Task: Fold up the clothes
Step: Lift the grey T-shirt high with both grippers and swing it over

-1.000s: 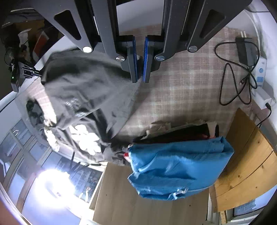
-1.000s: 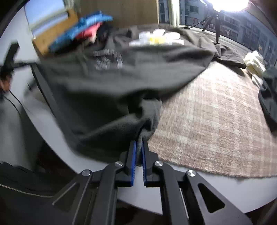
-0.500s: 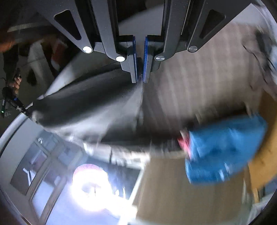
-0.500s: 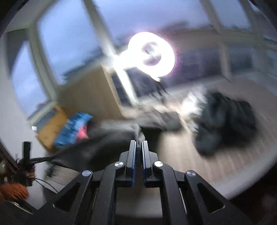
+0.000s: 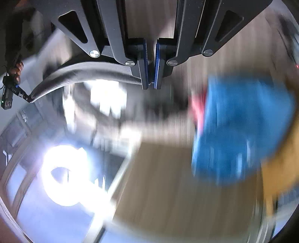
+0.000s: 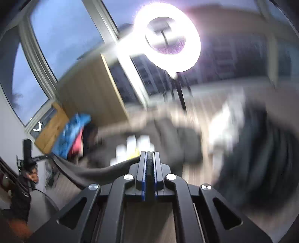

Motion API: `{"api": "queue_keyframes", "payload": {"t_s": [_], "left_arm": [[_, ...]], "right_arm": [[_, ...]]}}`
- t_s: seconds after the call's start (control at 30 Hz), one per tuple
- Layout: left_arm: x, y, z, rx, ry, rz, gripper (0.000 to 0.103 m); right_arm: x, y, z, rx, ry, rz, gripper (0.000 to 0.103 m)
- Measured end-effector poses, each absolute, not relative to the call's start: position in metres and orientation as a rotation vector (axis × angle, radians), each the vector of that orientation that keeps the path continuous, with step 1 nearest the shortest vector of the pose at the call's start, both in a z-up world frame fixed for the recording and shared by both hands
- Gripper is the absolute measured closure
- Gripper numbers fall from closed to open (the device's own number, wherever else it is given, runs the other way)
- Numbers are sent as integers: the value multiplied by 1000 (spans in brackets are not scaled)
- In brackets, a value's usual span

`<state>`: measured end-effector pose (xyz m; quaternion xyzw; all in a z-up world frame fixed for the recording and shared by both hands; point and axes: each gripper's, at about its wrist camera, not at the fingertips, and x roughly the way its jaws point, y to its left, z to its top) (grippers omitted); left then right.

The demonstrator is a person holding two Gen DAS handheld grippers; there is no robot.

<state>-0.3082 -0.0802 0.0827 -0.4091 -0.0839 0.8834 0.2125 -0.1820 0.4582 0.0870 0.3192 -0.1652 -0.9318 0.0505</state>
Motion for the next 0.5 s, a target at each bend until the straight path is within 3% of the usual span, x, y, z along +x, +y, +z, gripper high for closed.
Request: {"api": "queue_keyframes", "payload": {"t_s": [0.1,0.2,0.27,0.4,0.5], "left_arm": [[-342,-67,208,-884,-222,2604,98],[-302,-64,337,-555,-103,2728,98],[-271,-67,375,-461,-50,2745,98],[-211,-72,391,-390,34,2740,98],[-174,-73,361,-419,95,2703,98]], "right_arm": [[-239,466,194,756,-352,-2913,98],[-215,455,305,491,-180,-2995,98],[-183,447,340,418,-72,-3032,97],[-113,438,349,365,-13,-3047,97],[-72,430,309,458,-64,-3051,97]]}}
